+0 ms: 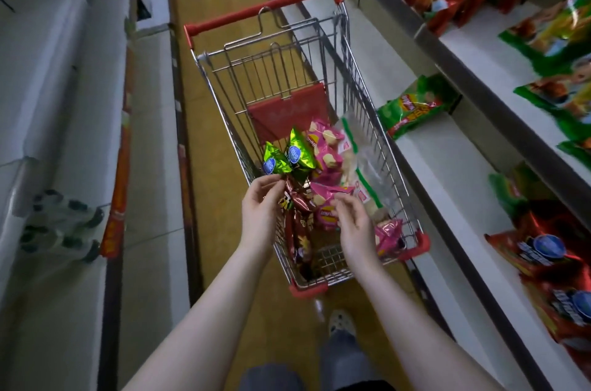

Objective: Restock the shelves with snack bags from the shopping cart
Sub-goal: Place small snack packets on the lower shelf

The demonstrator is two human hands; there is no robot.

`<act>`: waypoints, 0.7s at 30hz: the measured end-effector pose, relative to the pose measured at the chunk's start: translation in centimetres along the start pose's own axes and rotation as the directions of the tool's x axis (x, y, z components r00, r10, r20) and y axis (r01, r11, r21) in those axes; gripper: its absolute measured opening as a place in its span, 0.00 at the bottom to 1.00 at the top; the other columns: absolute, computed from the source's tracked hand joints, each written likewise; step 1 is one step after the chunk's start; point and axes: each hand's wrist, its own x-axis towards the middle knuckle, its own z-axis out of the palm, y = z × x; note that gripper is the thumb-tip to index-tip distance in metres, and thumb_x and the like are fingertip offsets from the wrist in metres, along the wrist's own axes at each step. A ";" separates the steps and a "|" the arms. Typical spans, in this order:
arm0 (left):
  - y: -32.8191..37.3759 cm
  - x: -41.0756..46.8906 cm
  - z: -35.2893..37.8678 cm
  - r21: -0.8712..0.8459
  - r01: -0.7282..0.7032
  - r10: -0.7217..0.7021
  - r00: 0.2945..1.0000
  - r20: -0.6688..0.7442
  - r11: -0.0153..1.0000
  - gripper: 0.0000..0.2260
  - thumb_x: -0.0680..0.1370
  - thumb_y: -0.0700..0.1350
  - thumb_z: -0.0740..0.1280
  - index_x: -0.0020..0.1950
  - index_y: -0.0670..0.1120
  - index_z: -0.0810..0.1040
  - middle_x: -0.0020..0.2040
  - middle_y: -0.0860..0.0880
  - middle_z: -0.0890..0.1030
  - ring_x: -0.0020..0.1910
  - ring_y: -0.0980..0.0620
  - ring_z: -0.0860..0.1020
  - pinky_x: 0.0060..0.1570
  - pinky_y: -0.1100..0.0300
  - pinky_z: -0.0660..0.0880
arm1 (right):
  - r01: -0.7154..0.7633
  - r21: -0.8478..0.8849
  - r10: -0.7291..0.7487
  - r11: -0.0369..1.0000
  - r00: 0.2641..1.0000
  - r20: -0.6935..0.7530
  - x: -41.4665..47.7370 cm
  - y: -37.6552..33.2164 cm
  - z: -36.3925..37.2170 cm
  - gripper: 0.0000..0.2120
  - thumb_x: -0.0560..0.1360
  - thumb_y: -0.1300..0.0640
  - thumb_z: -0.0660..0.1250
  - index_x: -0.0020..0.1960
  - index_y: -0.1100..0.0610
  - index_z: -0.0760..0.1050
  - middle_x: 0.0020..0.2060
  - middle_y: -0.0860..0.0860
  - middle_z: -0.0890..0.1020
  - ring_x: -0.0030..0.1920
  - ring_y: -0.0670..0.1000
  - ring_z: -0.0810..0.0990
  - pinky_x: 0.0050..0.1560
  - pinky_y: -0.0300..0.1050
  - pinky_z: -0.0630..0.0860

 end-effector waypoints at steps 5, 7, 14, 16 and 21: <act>-3.0 5.7 0.0 0.108 0.063 -0.065 0.998 0.018 0.992 0.10 0.76 0.41 0.68 0.58 0.43 0.76 0.54 0.45 0.79 0.56 0.48 0.77 0.57 0.57 0.74 | -0.141 -0.001 0.141 0.990 0.990 -0.014 3.2 3.8 2.3 0.07 0.80 0.55 0.60 0.57 0.53 0.72 0.48 0.44 0.78 0.50 0.42 0.77 0.45 0.33 0.71; -4.3 8.4 0.2 0.162 0.097 -0.104 0.994 0.036 0.982 0.12 0.75 0.41 0.70 0.58 0.44 0.75 0.55 0.45 0.78 0.57 0.48 0.77 0.59 0.55 0.74 | -0.179 -0.004 0.178 0.984 0.982 -0.060 4.5 5.5 3.4 0.06 0.79 0.57 0.61 0.56 0.54 0.73 0.47 0.46 0.79 0.48 0.44 0.77 0.44 0.32 0.71; -9.2 18.5 1.5 0.521 0.173 -0.303 0.937 0.175 0.836 0.21 0.72 0.40 0.74 0.61 0.42 0.70 0.55 0.45 0.76 0.56 0.45 0.76 0.58 0.53 0.74 | -0.300 0.018 0.295 0.954 0.925 -0.238 7.1 9.6 6.5 0.08 0.79 0.54 0.62 0.58 0.52 0.73 0.49 0.44 0.78 0.51 0.42 0.76 0.46 0.32 0.70; -11.0 21.0 2.0 0.684 0.170 -0.387 0.905 0.177 0.710 0.27 0.70 0.39 0.75 0.65 0.39 0.66 0.61 0.41 0.75 0.60 0.43 0.75 0.61 0.51 0.72 | -0.337 0.036 0.333 0.941 0.897 -0.290 7.2 10.5 7.2 0.09 0.79 0.54 0.62 0.59 0.52 0.72 0.49 0.43 0.77 0.50 0.38 0.75 0.45 0.31 0.70; -15.4 24.4 4.1 0.868 0.223 -0.556 0.828 0.071 0.443 0.28 0.75 0.43 0.70 0.69 0.38 0.61 0.68 0.37 0.70 0.67 0.40 0.71 0.64 0.52 0.69 | -0.405 0.072 0.396 0.911 0.814 -0.426 6.6 12.7 8.5 0.08 0.78 0.56 0.64 0.57 0.51 0.73 0.49 0.40 0.76 0.49 0.35 0.74 0.45 0.30 0.69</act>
